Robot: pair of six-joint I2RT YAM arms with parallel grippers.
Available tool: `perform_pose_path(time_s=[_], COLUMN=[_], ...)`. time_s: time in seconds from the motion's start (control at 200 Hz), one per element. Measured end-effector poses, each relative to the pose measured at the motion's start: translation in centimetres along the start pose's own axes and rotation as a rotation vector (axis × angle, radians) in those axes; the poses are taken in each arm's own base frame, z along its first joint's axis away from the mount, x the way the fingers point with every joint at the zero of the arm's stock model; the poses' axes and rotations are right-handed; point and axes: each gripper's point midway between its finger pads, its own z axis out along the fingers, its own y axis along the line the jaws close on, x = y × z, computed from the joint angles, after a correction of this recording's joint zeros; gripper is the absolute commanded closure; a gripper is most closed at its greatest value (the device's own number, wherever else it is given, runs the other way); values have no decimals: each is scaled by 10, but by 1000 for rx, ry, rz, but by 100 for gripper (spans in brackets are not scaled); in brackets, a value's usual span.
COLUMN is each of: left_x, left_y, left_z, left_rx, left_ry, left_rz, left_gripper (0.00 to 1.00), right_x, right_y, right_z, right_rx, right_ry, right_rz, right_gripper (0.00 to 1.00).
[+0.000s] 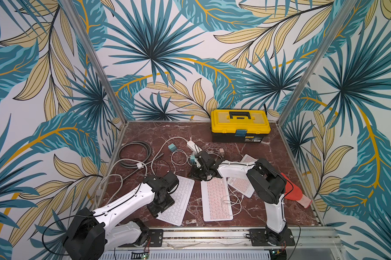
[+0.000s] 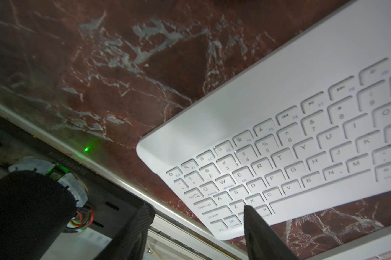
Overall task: Unplug the wireless keyboard
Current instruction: Adjust the keyboard at the center of the board.
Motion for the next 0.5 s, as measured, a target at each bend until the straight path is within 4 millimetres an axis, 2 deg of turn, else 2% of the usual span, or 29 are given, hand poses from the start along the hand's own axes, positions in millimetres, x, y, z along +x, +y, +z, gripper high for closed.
perform_pose_path(time_s=[0.275, 0.501], left_x=[7, 7], left_y=[17, 5], left_z=[26, 36], left_rx=[-27, 5], left_ry=[18, 22], left_rz=[-113, -148], left_gripper=[29, 31], right_x=[0, 0], right_y=[0, 0], right_z=[0, 0], right_rx=[-18, -24], right_ry=[15, 27], right_rz=[7, 10], right_gripper=[73, 73])
